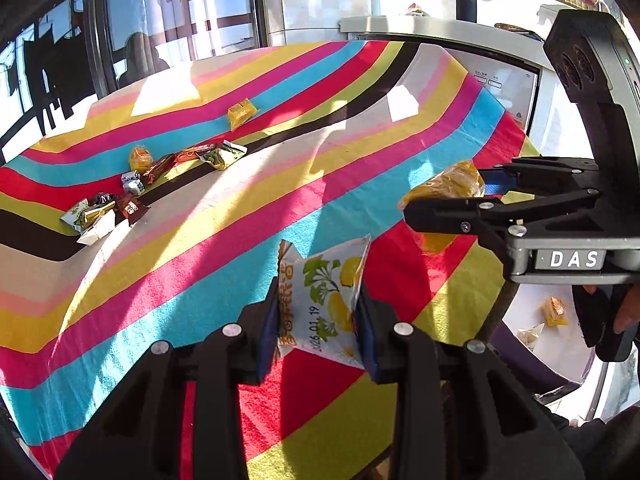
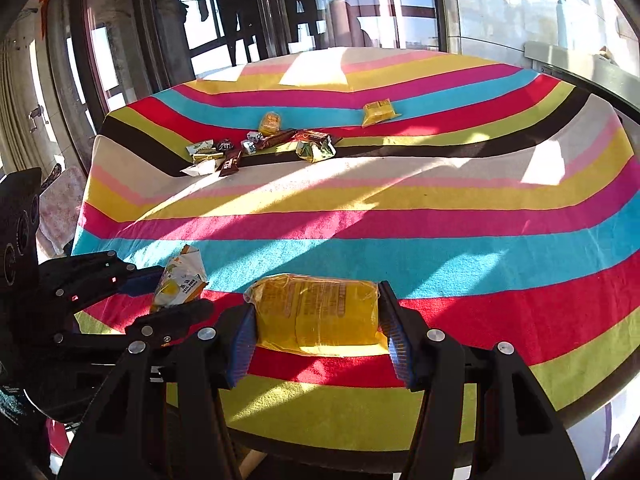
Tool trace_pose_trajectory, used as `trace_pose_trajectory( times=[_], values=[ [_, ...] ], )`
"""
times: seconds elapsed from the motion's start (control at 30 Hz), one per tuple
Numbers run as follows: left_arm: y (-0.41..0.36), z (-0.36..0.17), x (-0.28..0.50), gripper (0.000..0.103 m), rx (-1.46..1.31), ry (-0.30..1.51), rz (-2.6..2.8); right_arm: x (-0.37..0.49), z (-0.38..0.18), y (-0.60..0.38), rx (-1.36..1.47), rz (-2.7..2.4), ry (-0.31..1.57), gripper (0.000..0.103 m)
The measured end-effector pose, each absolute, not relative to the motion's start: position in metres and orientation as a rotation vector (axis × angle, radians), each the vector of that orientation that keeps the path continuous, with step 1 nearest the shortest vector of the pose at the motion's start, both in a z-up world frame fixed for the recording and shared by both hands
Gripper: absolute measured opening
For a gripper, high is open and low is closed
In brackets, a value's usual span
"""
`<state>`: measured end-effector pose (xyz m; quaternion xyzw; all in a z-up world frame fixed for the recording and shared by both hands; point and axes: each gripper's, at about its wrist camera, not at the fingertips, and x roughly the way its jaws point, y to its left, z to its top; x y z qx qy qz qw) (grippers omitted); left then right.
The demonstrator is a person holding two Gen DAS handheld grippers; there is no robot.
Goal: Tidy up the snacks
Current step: 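Carry both bags to the white bin and open both tools to drop them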
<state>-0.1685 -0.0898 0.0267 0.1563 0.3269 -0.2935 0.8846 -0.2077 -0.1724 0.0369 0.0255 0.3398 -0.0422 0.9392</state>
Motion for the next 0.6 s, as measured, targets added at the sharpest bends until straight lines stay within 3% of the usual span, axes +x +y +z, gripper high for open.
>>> trace_pose_trajectory(
  times=[0.6],
  values=[
    [-0.222,0.021,-0.233,0.034,0.419,0.734,-0.978,-0.348,0.018,-0.268,0.152,-0.352,0.727,0.055]
  ],
)
